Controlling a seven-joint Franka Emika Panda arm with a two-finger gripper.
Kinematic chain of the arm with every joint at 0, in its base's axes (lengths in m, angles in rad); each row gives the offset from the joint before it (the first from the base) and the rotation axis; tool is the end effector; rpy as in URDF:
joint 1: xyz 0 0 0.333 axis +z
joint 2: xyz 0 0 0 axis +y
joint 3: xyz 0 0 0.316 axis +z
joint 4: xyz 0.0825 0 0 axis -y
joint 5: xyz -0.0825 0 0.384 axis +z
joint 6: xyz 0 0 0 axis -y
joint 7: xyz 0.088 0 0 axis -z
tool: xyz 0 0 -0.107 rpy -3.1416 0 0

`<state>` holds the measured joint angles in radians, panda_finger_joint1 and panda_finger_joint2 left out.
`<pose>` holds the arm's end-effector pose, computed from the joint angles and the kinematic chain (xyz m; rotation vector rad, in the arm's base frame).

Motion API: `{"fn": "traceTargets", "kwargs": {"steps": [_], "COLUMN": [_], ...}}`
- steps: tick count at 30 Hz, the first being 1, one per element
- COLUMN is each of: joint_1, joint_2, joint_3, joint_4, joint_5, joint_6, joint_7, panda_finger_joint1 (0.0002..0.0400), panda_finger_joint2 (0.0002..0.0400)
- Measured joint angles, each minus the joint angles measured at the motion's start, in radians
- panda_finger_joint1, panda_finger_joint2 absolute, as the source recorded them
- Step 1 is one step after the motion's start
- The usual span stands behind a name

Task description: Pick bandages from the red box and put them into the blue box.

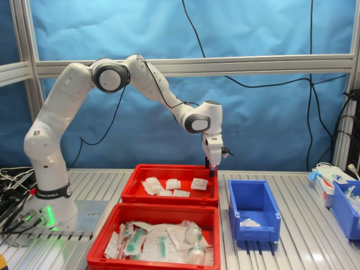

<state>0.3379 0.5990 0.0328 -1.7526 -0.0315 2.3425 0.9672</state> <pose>0.6199 0.2384 0.2282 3.0022 -0.8960 -0.0068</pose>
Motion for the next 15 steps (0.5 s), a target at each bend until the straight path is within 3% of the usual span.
{"fn": "traceTargets", "kwargs": {"steps": [15], "joint_1": [0.001], "joint_2": [0.0], "joint_3": [0.0], "joint_4": [-0.017], "joint_5": [0.0], "joint_6": [-0.019], "joint_7": [0.0], "panda_finger_joint1": [0.04], "panda_finger_joint2": [0.04]}}
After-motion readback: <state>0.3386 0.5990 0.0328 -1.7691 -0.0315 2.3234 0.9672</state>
